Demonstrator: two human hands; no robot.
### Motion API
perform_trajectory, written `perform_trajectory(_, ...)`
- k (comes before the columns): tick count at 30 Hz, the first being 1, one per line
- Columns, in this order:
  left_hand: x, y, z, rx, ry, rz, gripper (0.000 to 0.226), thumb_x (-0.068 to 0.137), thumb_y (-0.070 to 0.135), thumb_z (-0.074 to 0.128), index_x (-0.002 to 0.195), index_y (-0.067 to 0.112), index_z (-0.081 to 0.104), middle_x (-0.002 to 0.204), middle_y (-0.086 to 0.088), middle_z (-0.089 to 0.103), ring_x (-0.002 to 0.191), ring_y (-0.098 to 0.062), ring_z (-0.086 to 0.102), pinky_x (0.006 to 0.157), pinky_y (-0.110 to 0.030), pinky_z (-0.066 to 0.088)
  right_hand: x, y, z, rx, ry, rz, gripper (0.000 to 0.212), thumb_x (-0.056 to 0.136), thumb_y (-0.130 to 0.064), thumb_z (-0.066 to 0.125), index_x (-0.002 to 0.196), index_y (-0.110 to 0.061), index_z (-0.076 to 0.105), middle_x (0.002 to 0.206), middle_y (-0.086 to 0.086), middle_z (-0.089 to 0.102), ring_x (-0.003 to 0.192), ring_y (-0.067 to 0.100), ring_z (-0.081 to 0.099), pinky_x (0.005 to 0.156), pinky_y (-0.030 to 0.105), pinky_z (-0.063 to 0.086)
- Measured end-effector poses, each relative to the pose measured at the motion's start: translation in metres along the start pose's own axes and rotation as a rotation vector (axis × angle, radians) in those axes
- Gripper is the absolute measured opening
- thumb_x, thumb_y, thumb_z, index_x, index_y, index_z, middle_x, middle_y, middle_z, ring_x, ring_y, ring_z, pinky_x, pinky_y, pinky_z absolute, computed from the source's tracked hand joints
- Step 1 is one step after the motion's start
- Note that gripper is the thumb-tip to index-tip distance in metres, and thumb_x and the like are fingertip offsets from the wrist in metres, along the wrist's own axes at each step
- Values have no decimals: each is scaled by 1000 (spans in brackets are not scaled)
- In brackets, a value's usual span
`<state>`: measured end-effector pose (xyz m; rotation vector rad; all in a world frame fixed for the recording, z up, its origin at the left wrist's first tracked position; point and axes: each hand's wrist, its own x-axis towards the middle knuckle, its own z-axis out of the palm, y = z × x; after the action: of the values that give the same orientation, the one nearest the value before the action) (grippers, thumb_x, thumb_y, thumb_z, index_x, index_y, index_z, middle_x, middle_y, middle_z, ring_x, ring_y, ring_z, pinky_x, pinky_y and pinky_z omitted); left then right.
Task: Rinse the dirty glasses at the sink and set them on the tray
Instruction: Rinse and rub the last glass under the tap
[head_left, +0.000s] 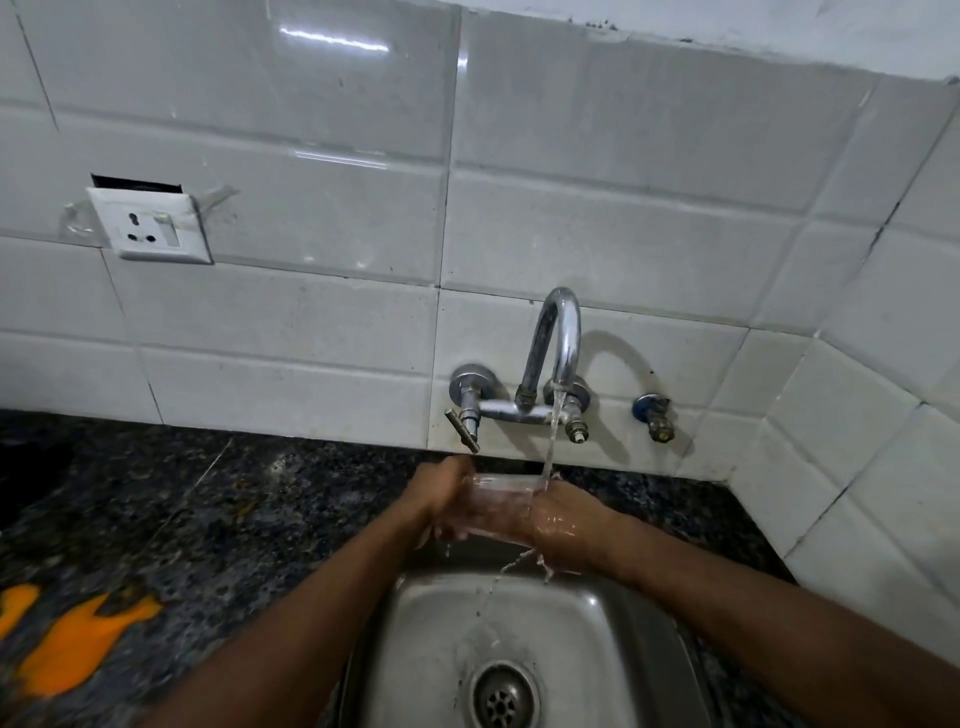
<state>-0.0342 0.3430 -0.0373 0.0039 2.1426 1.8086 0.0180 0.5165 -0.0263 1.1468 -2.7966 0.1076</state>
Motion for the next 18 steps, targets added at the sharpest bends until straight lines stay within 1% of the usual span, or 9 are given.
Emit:
perform_trajectory(2,-2,0,0,-4,-58,-147,31,96,28,50,89,3,67,69,-12,69,45,-21,59,40,-24,40,-7,7,1,-107,66,-9,66,71,5,74,130,-12,50,113,13,70,98,26,69,81,40,61)
perform_trajectory(4,-1,-4,1,-117,-48,-36,35,96,34,53,93,2,69,74,-13,70,51,-22,61,41,-25,41,-6,-1,-5,122,-3,43,63,82,-2,62,142,-17,45,138,11,57,125,23,56,109,37,44)
perform_trajectory(6,-7,-5,3,-175,8,123,33,98,28,51,90,2,69,81,-14,69,59,-22,62,40,-24,43,-4,-4,-8,390,-75,75,73,84,1,58,149,-27,37,152,0,43,138,13,42,117,33,33)
perform_trajectory(7,-9,-7,5,-156,43,182,30,98,21,50,89,-1,69,80,-12,68,62,-21,62,42,-25,46,-5,-6,-9,430,-126,114,75,85,4,59,150,-27,36,152,-1,43,137,13,43,116,32,34)
perform_trajectory(9,-6,-7,12,-32,113,176,29,95,15,51,83,-6,68,75,-11,66,67,-25,63,54,-31,50,-6,-5,-7,188,-137,135,64,88,3,55,147,-18,41,142,8,51,122,22,55,103,31,46)
perform_trajectory(11,5,-2,13,40,150,13,34,87,27,51,84,-1,70,81,-15,70,75,-32,67,58,-33,50,-12,-1,-1,-138,10,29,52,86,3,55,136,-10,52,124,14,63,103,29,66,83,37,59)
perform_trajectory(13,10,1,10,5,91,-100,38,83,38,53,92,5,71,88,-15,73,78,-32,70,60,-31,54,-15,5,0,-165,37,-3,63,78,3,70,135,-16,50,123,12,66,102,26,68,79,37,61)
perform_trajectory(16,5,-2,9,-151,24,-7,37,88,43,61,83,8,73,84,-15,75,75,-30,70,70,-37,55,-9,-9,-14,198,-106,80,76,80,-6,62,148,-28,37,147,7,48,129,20,50,107,38,46)
perform_trajectory(18,3,-12,11,-83,51,100,33,92,31,57,74,7,70,76,-14,71,71,-29,65,67,-39,53,-10,-14,-15,363,-101,96,78,81,5,58,148,-31,37,149,3,46,127,8,47,106,23,43)
